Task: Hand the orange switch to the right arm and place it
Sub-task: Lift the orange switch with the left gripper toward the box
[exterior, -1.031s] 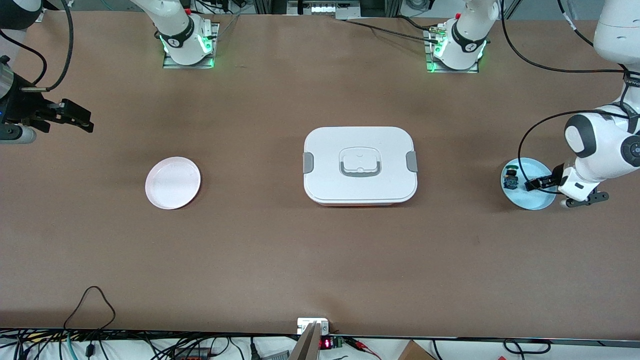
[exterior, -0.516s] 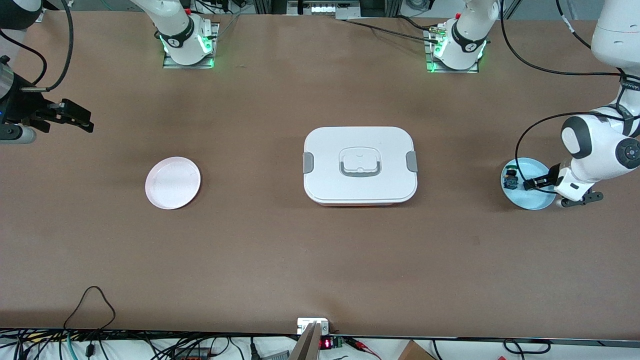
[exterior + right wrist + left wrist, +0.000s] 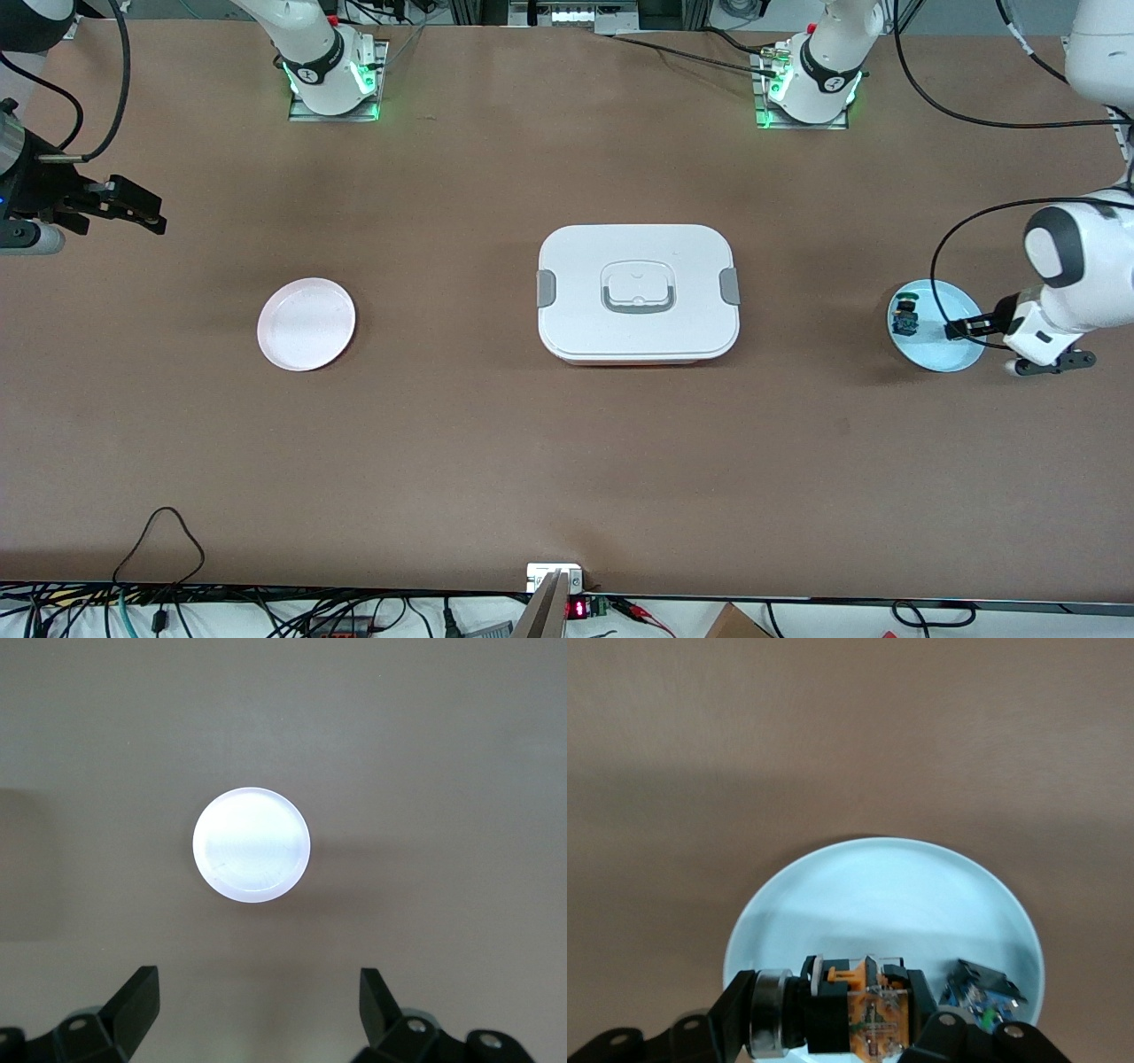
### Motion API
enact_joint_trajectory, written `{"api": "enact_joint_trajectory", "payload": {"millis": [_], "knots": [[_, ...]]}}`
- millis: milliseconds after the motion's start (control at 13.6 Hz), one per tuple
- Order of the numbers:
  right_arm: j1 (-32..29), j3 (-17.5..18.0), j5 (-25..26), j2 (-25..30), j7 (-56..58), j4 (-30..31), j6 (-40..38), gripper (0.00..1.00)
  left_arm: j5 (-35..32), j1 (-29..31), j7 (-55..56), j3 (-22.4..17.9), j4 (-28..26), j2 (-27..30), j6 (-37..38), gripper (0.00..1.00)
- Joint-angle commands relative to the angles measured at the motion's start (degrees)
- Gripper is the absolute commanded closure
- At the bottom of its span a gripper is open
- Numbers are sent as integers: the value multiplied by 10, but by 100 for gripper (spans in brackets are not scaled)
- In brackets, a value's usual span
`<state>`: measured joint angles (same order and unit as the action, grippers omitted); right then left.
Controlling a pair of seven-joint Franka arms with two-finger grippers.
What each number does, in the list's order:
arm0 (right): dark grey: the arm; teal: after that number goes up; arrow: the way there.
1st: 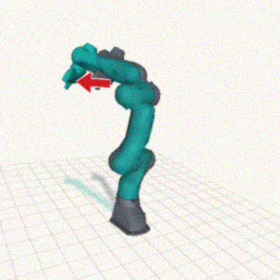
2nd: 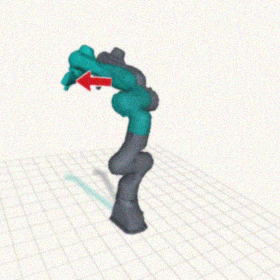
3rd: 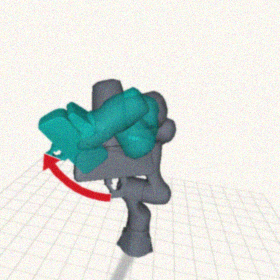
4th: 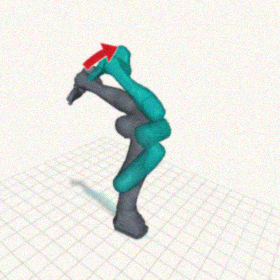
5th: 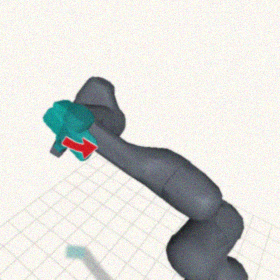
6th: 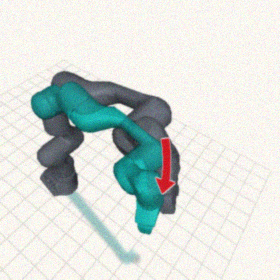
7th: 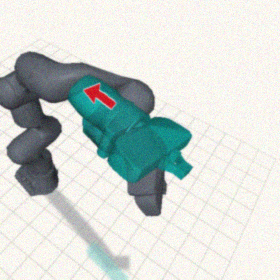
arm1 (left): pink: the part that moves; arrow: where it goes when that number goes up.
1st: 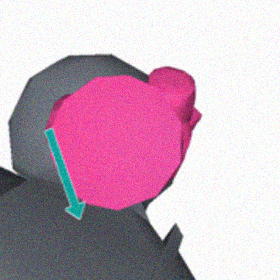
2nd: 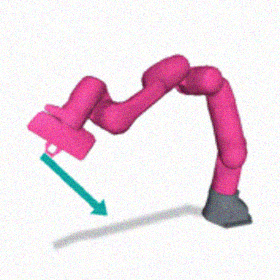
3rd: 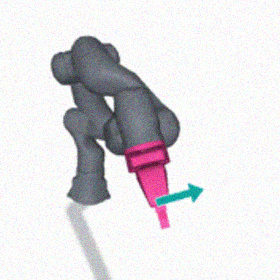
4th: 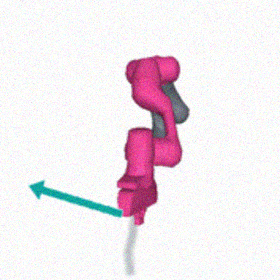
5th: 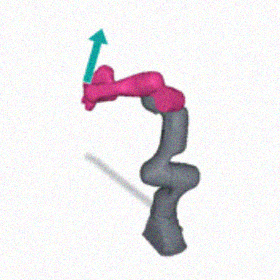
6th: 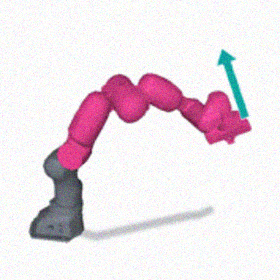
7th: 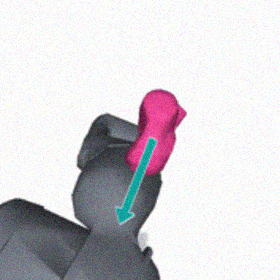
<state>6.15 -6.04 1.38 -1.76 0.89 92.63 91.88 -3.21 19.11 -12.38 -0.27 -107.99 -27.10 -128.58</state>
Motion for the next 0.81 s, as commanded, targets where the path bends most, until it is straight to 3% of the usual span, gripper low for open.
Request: {"api": "enact_joint_trajectory", "payload": {"millis": [0, 442, 663, 736], "knots": [[4, 1, -7, 2, 7, -3, -7, 0, 6, 1, -104, 18, 65, 8, 81, 67], [11, -1, -2, 4, 8, -3, -7, 0, 15, 5, -174, 118, 165, 7, 260, 69], [8, -6, -7, 3, 7, -4, -6, 0, 17, 8, -238, 170, 178, 8, 279, 72], [9, -5, -8, 3, 5, -4, -6, 0, 48, 10, -269, 182, 178, 7, 280, 73]]}}
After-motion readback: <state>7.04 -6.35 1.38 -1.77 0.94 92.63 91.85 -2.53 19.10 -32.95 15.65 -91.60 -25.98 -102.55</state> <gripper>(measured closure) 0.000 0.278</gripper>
